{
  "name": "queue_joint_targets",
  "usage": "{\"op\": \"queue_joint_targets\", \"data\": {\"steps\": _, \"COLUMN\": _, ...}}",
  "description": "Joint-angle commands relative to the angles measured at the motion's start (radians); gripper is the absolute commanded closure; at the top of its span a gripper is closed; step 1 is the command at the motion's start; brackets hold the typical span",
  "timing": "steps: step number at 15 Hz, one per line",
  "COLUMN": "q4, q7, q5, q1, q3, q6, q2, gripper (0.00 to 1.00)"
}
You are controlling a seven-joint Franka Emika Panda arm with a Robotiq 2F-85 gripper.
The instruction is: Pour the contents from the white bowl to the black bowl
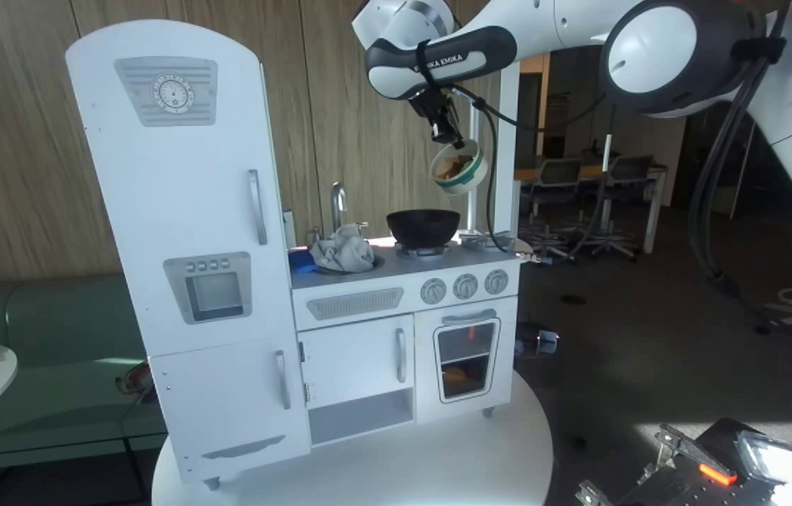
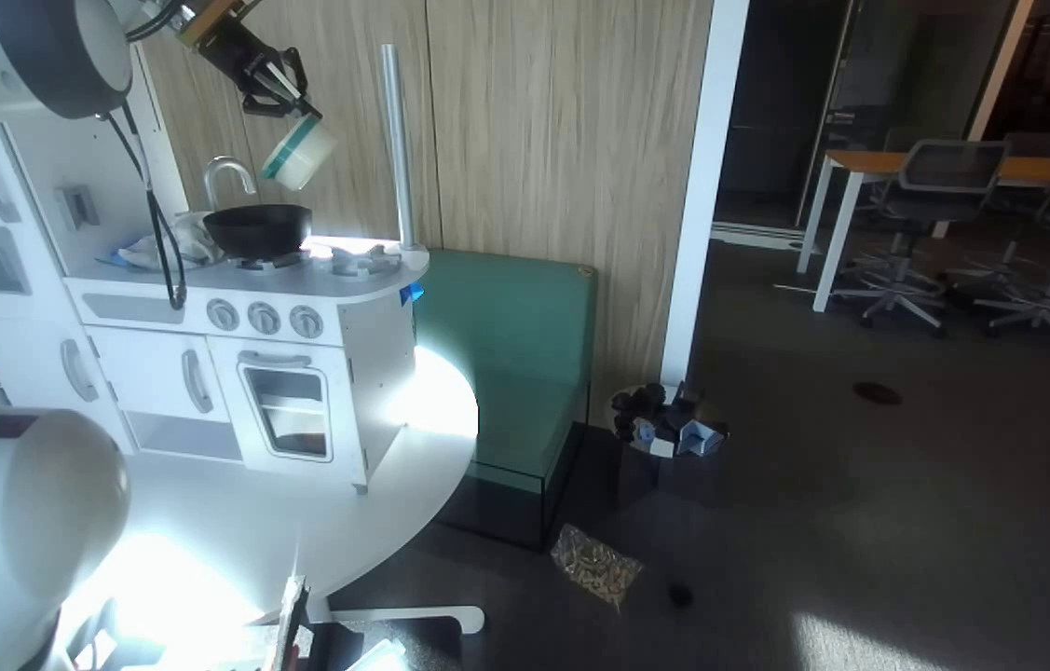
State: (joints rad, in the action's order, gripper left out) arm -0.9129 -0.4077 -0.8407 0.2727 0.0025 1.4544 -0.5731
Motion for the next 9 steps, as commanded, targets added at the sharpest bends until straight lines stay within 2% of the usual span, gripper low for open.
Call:
{"op": "queue_joint_targets", "data": {"steps": 1, "q4": 0.038, "q7": -0.007, "q5": -0.122, "q1": 0.046, "q3": -0.031, "q6": 0.025, "q2": -0.042, "gripper": 0.96}}
{"op": "queue_joint_targets", "data": {"steps": 4, "q4": 0.033, "q7": -0.005, "q5": -0.188, "q1": 0.068, "q3": -0.034, "q6": 0.02, "q2": -0.058, "gripper": 0.96}}
{"op": "queue_joint_targets", "data": {"steps": 9, "q4": 0.002, "q7": 0.005, "q5": -0.217, "q1": 0.096, "q3": -0.024, "q6": 0.02, "q2": -0.07, "gripper": 0.97}}
